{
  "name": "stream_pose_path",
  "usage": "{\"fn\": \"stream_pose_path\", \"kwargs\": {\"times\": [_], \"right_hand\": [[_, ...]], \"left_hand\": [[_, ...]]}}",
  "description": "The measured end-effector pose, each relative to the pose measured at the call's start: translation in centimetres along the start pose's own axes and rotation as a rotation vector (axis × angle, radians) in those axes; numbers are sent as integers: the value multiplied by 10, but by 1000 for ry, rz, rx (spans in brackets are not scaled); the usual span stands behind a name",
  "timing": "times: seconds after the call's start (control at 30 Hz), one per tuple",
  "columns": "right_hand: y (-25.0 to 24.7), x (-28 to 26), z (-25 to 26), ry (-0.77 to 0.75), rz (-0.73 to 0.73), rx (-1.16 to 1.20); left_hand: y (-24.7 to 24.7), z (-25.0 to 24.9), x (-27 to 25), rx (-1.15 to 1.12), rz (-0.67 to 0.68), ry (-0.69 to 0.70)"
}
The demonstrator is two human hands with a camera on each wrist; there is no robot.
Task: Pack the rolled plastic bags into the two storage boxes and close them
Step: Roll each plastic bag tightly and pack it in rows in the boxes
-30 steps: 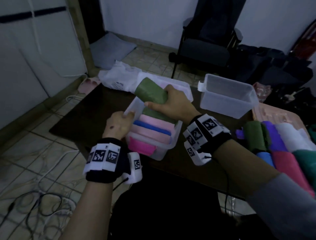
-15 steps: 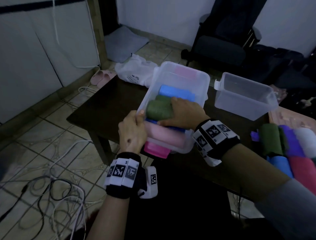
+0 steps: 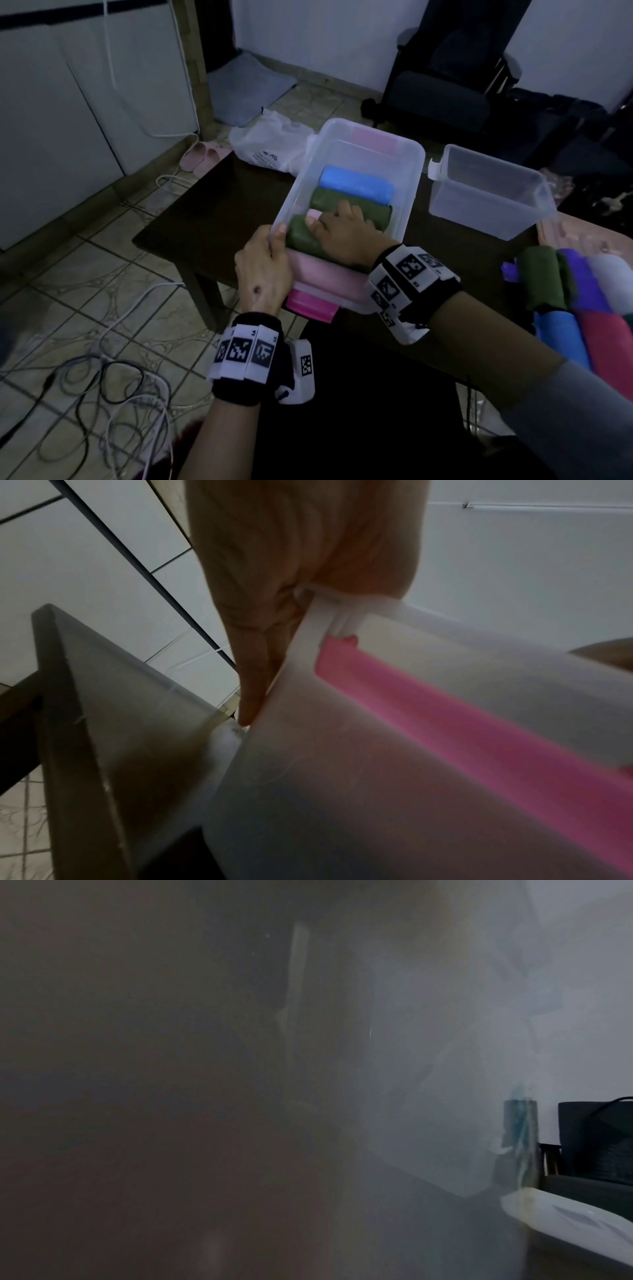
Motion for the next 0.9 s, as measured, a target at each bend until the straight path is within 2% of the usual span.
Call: {"fn": "stream_pose_path", "kwargs": {"times": [0.1,0.13,0.27,0.33,0.37,0.43,0.47,0.5,0.57,0.63,0.73,0.9], "right_hand": [[-7,-4,2,-27,-243,-65],[-8,-8,4,-50,-274,-87],[3,-6,2,-64,-143,-75],[-4,-8,-2,-78,-203,83],[-14,-11,-5,-108,-336,166],[-37,-28,-15,-131,-716,254],[-43,-36,-22,-85,-841,257],[-47,-42,-30,-7,-876,274],[-40,-41,-51,196,-741,412],[-26,-36,-73,318,-592,675],[-11,-32,-91,385,-487,919],[-9,-25,-100,362,-397,915]], "left_hand": [[1,-1,1,1,6,-3],[1,-1,2,2,8,-6],[2,-2,1,19,7,-6],[2,-3,2,7,11,-13],[3,-3,3,2,15,-16],[4,-4,4,-1,20,-17],[4,-5,4,2,19,-15],[4,-6,6,10,18,-11],[5,-8,9,32,25,-6],[8,-11,14,65,39,-3],[14,-13,20,115,51,-28],[18,-15,27,154,84,-76]]}}
Point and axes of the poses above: each hand's wrist, its own x-axis towards the middle knuckle, its own y-axis out of the palm, z = x × y, the point moved 6 cm from there along x, towards the middle knuckle, and after that the axes turned 4 degrees about -x, right-handed, at the moved point
